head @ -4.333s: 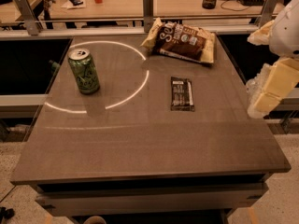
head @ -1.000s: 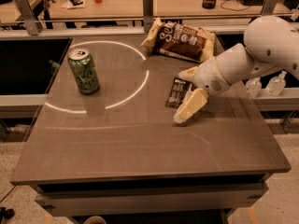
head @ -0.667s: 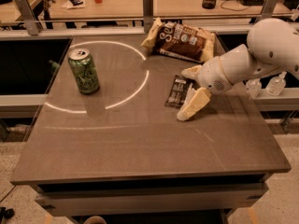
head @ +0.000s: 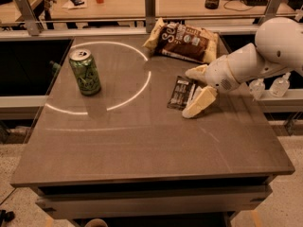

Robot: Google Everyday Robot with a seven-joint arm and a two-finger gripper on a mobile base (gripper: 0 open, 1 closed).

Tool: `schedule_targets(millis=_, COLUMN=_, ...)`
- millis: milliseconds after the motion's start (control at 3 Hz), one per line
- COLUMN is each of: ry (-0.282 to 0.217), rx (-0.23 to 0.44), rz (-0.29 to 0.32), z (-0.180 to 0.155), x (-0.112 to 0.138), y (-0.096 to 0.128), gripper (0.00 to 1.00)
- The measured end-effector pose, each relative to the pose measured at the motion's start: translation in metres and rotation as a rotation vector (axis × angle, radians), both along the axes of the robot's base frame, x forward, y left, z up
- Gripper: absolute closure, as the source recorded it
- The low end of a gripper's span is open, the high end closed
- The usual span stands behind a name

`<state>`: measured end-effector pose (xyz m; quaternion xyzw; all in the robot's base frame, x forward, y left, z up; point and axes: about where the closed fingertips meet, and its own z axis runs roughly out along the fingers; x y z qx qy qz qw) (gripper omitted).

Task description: Pick rxbar chocolate

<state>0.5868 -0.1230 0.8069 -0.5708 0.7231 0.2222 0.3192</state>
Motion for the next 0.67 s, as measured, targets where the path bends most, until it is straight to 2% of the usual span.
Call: schedule_targets(millis=667, ry=0.0, rx=0.0, rz=0.0, z=0.0096, x=0.0, y=0.0, gripper=0.87)
